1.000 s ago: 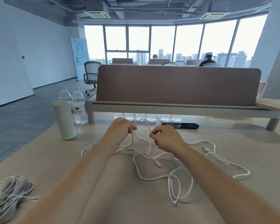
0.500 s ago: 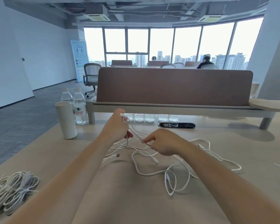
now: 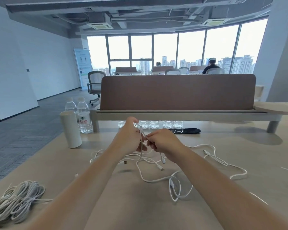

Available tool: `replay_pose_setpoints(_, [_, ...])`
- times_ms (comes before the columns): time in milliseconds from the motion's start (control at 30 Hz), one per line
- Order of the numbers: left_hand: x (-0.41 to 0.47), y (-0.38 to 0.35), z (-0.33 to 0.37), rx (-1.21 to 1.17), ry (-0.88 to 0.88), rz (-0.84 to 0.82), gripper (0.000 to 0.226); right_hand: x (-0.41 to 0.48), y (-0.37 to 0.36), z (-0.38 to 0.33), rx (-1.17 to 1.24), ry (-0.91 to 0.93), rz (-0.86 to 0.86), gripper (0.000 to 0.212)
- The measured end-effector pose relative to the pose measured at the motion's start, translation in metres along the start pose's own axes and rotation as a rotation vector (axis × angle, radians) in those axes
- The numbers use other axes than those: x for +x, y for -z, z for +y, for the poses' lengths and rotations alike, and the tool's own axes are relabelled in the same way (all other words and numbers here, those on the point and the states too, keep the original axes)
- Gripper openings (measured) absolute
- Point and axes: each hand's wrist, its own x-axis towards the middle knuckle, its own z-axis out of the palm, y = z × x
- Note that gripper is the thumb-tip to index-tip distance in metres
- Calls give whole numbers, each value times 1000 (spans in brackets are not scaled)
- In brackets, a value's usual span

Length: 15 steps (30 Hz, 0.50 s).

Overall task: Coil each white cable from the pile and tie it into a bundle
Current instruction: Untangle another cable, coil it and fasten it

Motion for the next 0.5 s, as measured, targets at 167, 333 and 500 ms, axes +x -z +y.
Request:
replay_pose_setpoints(167, [-2,-6,-4,-66,118,-43,36,-7,-3,-8,187,35,42,34])
replay_pose_setpoints(333, [-6,-9,0,-65,207,-38,17,-6,-3,-1,50,97,81,24])
replay_pose_setpoints(500, [2,-6,-5,-311,295,9,28,-16,1,-1,62,119,41,25])
